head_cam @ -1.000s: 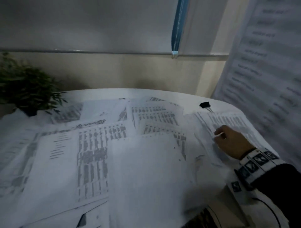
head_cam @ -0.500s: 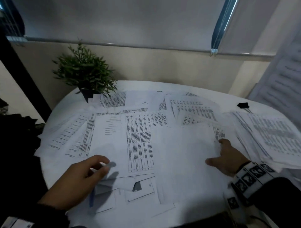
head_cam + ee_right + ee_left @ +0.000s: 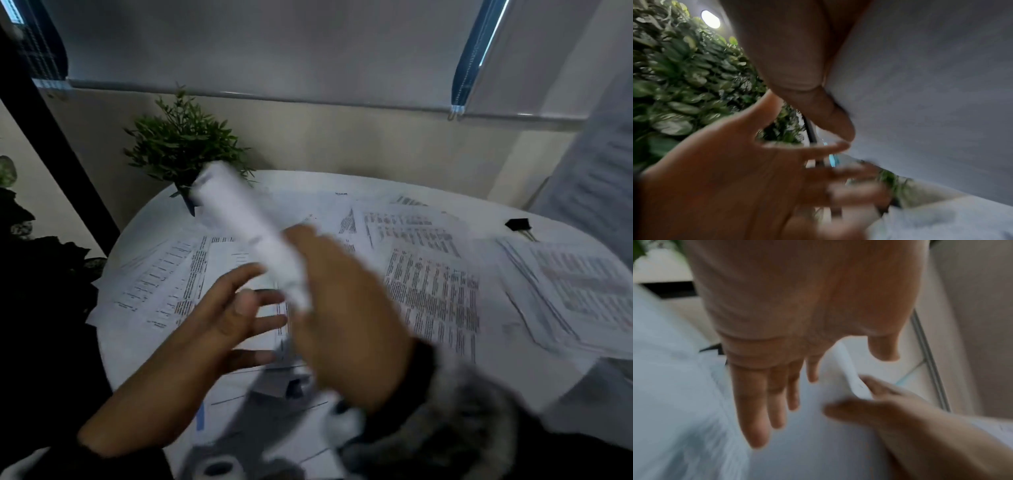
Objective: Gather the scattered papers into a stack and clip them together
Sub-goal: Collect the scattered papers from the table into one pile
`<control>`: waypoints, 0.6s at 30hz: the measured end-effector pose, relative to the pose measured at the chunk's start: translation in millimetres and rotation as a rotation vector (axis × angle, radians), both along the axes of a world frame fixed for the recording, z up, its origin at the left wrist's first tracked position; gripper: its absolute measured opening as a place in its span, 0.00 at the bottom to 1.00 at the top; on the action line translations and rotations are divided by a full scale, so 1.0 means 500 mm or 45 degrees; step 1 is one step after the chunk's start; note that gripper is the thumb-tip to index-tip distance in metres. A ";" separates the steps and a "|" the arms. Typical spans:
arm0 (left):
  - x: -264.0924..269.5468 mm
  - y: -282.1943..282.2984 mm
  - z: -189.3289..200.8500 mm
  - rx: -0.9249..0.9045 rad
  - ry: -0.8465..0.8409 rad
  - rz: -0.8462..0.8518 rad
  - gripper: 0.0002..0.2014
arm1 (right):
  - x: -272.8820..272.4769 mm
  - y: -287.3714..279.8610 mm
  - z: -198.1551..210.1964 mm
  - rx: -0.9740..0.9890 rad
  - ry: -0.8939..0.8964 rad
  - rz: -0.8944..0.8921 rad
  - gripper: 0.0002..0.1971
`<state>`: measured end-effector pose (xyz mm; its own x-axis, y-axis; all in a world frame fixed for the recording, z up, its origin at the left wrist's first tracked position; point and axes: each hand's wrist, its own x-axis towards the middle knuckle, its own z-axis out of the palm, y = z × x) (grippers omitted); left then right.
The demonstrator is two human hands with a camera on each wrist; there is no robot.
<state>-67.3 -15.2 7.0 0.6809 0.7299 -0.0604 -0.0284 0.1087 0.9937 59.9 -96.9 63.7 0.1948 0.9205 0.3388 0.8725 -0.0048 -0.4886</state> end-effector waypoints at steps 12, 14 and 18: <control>-0.077 0.100 -0.122 0.046 0.362 0.769 0.06 | 0.092 0.051 -0.117 -0.305 0.651 -0.073 0.17; -0.097 0.119 -0.141 0.132 0.488 0.777 0.13 | 0.187 0.047 -0.153 -0.671 0.099 -0.361 0.34; -0.121 0.152 -0.171 0.156 0.672 0.795 0.23 | 0.260 0.027 -0.229 -1.167 -0.262 -0.396 0.54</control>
<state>-127.6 60.9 -78.3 0.0518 0.9866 -0.1544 0.4262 0.1180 0.8969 189.9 -83.4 -51.0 0.4896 0.7615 -0.4248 0.8358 -0.5487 -0.0205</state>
